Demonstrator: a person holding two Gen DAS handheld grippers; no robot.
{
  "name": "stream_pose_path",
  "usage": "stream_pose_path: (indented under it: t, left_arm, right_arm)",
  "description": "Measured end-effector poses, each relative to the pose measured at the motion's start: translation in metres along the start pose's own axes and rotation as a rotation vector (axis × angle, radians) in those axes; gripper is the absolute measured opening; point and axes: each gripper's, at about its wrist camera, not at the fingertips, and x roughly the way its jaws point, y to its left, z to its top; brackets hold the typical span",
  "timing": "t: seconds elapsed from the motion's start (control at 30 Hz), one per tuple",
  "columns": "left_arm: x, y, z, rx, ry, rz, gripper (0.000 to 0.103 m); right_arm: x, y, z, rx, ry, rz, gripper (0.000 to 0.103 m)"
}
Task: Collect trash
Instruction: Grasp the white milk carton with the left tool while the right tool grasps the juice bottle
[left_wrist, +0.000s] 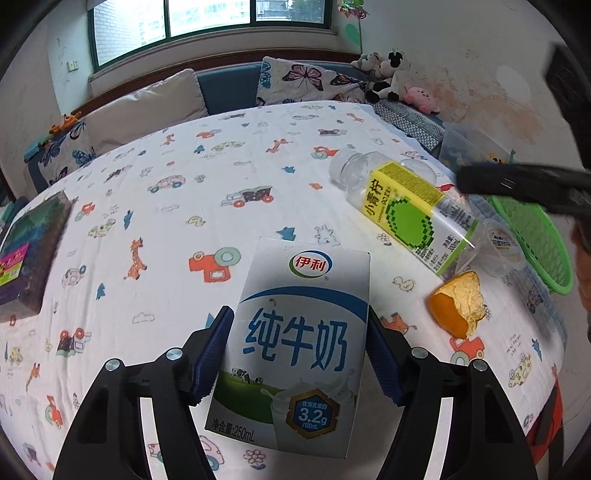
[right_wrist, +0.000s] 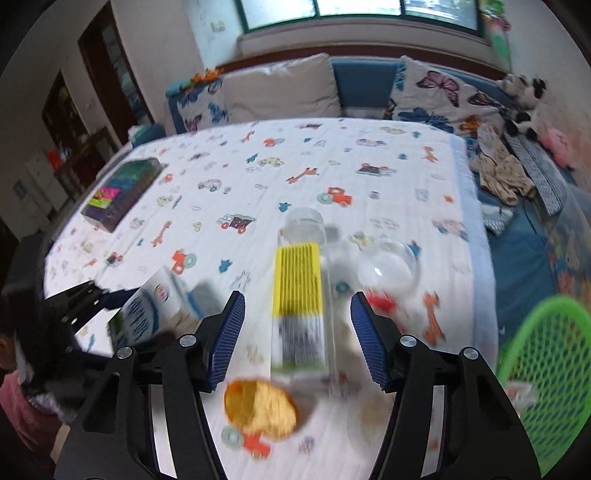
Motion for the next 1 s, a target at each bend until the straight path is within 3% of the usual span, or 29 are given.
stream_pose_path:
  t: [0.37,0.63,0.7,0.87,1.0]
  left_arm:
    - [0.006,0.008,-0.003,-0.002,0.036,-0.009,0.067]
    - [0.016,0.008,-0.002,-0.002,0.064,-0.025,0.067]
    - [0.019,0.009,-0.004,-0.003,0.075,-0.028,0.067]
    - [0.024,0.009,-0.005,-0.008,0.094,-0.036,0.067]
    - [0.024,0.007,-0.006,0.003,0.091,-0.026,0.067]
  right_arm:
    - [0.074,0.002,0.049,-0.042,0.143,-0.033,0.057]
    - [0.11,-0.004,0.066,-0.035,0.265,-0.048,0.057]
    - [0.113,-0.003,0.067,-0.046,0.277,-0.064,0.047]
    - [0.112,0.001,0.065,-0.062,0.292,-0.074,0.047]
    - [0.093,0.005,0.064,-0.081,0.254,-0.087,0.046]
